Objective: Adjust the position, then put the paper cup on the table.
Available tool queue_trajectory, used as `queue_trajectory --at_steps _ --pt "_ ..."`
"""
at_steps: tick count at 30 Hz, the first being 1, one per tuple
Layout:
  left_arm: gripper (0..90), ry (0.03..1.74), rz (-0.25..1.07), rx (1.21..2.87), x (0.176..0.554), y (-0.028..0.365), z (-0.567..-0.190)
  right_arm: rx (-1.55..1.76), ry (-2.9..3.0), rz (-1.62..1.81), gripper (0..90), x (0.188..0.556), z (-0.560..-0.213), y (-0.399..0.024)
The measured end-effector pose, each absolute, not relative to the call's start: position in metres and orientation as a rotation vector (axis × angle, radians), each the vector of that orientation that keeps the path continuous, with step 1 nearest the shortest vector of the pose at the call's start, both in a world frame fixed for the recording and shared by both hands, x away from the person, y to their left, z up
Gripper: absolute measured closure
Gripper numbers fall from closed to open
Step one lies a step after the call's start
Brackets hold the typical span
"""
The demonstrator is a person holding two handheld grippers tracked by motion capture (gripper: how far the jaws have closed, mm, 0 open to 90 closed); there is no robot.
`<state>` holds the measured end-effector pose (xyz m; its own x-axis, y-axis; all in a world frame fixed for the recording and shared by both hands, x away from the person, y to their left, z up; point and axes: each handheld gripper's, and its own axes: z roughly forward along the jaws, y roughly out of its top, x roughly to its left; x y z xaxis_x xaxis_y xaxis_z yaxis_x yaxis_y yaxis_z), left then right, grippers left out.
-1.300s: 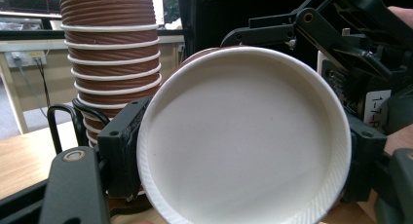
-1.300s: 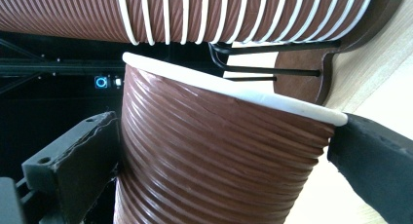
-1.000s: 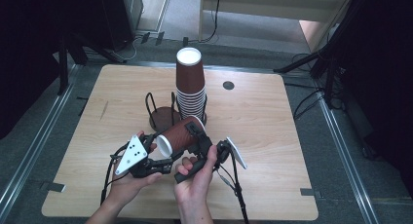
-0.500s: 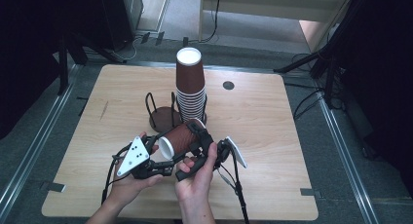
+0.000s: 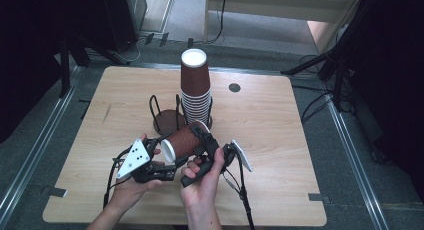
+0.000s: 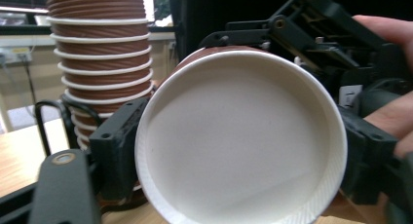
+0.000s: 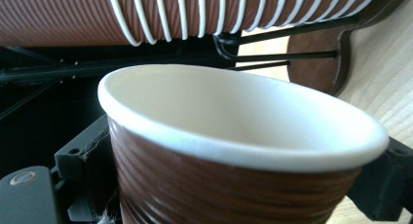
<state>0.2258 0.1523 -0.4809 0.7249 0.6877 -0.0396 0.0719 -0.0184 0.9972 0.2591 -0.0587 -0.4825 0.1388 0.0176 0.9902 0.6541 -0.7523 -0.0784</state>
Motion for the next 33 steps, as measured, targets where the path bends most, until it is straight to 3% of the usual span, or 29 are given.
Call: queue_trajectory --at_steps 9,33 --pt "0.0 0.694 0.482 1.519 0.225 0.167 -0.475 -1.901 -0.633 -1.717 10.4 0.259 -0.479 -0.064" --pt "0.0 0.815 0.539 1.583 0.227 0.198 -0.491 -1.961 -0.734 -1.874 11.0 0.262 -0.470 -0.082"
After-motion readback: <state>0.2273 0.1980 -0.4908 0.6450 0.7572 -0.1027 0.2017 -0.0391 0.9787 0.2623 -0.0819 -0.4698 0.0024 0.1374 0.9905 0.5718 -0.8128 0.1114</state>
